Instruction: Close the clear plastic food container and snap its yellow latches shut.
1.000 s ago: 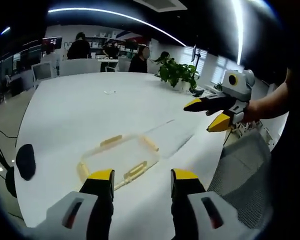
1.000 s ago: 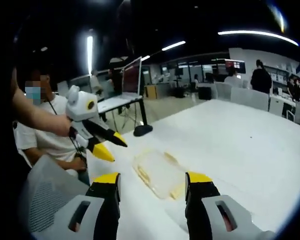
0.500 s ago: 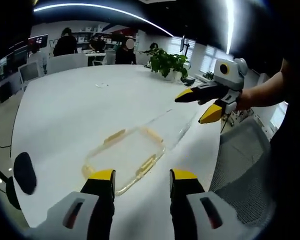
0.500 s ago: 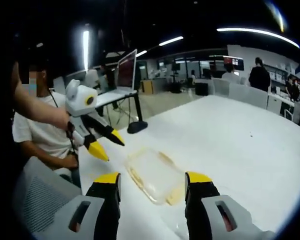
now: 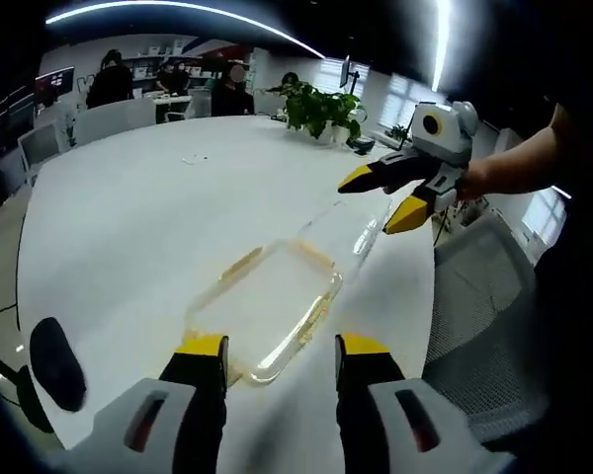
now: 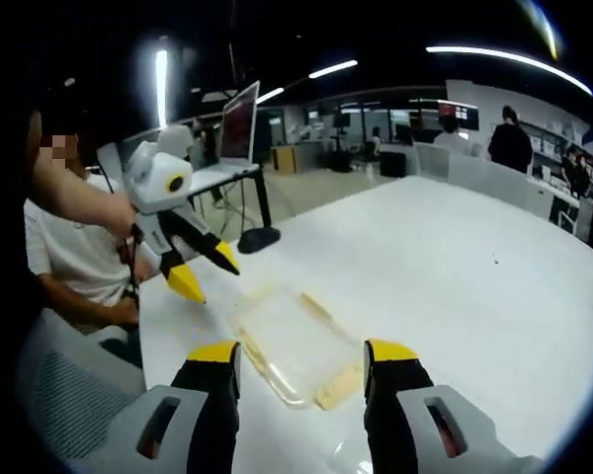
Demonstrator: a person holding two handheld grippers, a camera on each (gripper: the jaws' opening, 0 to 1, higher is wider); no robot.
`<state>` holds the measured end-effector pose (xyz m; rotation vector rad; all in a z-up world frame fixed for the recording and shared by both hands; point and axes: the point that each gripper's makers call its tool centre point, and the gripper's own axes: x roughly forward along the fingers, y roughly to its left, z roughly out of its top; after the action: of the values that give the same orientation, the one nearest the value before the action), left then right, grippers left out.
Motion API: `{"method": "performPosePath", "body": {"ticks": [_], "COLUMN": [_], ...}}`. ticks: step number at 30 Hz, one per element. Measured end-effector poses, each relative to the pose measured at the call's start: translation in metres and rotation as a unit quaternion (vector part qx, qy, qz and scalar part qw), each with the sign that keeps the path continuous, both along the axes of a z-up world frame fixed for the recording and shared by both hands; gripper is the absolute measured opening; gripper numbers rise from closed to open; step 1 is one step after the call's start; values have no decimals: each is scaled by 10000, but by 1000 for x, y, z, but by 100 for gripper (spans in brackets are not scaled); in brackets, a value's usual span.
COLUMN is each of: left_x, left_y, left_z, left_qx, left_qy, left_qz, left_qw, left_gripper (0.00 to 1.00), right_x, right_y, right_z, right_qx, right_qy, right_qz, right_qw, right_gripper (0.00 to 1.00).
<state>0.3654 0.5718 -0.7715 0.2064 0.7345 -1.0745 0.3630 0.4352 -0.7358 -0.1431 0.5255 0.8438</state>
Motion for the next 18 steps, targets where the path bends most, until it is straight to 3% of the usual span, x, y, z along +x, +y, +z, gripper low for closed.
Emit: {"method": "performPosePath", "body": {"ticks": [11, 18], "left_x": [14, 23], "left_y": [-4, 2], "left_z": [-12, -17], "left_qx": [212, 469], "left_qy": [89, 19], "left_qz": [-262, -549], "left_qw": [9994, 9974], "left_gripper": [42, 42], "right_x": [9, 14], "right_y": [-6, -7], "right_z": [-11, -14], "right_qx": [-177, -504], "right_qy": [156, 139], "right_qz": [64, 320], "right_qw": [9997, 9981], "right_gripper": [48, 49]}}
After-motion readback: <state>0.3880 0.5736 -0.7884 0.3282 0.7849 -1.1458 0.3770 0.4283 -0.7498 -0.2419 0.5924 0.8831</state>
